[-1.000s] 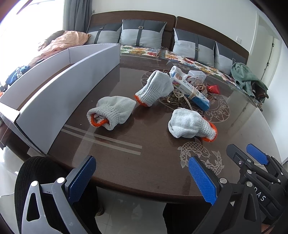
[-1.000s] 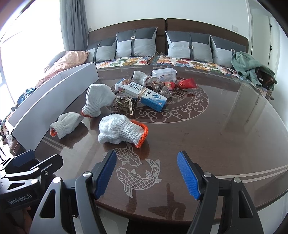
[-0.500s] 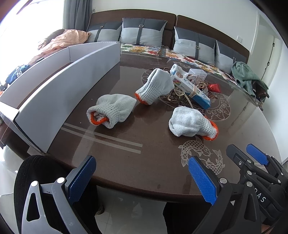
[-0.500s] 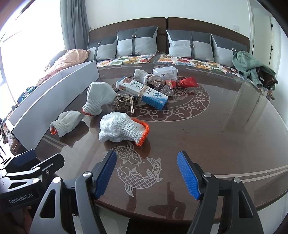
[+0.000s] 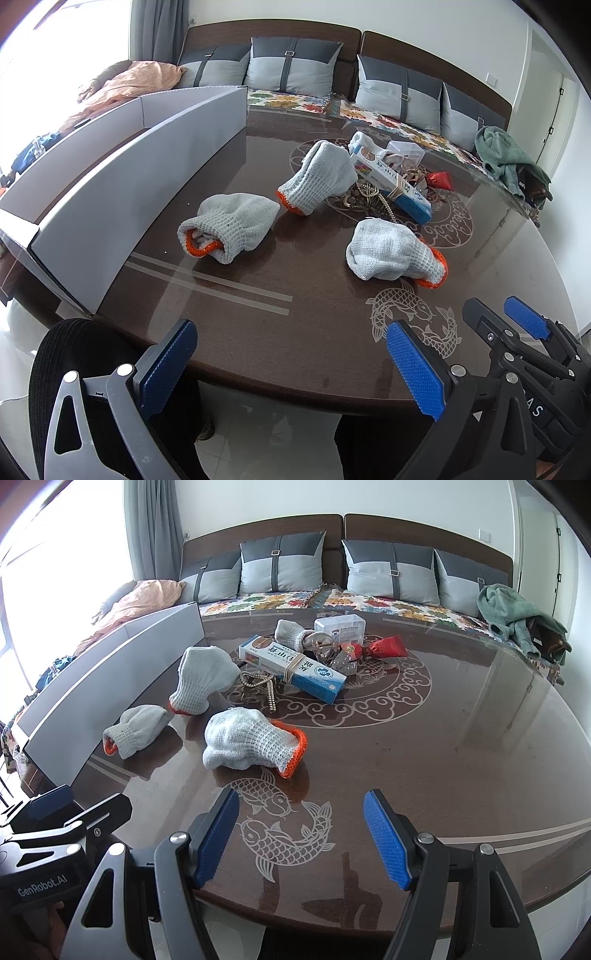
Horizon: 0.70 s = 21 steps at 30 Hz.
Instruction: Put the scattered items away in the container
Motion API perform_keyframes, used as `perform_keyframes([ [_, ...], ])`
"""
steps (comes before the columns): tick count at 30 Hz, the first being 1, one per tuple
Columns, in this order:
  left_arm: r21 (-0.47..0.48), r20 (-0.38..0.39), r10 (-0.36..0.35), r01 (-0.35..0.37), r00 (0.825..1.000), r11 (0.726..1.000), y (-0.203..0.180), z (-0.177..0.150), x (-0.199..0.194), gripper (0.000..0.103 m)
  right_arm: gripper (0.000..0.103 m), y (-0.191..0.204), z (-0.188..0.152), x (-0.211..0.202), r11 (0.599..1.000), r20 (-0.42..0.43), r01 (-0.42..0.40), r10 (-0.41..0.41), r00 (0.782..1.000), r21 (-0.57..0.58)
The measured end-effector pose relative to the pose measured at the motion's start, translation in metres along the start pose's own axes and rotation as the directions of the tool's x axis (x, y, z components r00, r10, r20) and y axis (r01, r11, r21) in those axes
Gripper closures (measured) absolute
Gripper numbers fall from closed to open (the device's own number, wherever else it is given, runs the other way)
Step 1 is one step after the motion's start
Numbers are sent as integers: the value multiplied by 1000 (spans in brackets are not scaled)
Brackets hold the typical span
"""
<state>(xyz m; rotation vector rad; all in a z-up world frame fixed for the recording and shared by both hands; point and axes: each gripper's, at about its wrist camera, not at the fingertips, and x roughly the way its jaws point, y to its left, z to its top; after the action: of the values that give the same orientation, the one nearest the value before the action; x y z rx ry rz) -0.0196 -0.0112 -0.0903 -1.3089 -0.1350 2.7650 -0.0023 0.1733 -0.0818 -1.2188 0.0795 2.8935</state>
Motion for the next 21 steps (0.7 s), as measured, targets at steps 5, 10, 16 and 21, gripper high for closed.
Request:
perform_keyframes([
  [5,-1,5,1,-1,1000,1000,1,0,-1,0,32,0,0,-1,1000,1,-2,2,1000,-1],
  [10,-6,-1,-6,6,1000,1000,1,1,0,0,32,0,1,-4,1000,12,-16,16,1000,-3],
  [16,-12,2,-11,11,1000,1000,4,2,-2,0,32,-1,8,8,992,0,-121,121,993,-47],
  [21,-33,-6,-20,20,1000,999,8,2,-1,0,32,15,26,28,934,-62,-260,252,966,-245],
])
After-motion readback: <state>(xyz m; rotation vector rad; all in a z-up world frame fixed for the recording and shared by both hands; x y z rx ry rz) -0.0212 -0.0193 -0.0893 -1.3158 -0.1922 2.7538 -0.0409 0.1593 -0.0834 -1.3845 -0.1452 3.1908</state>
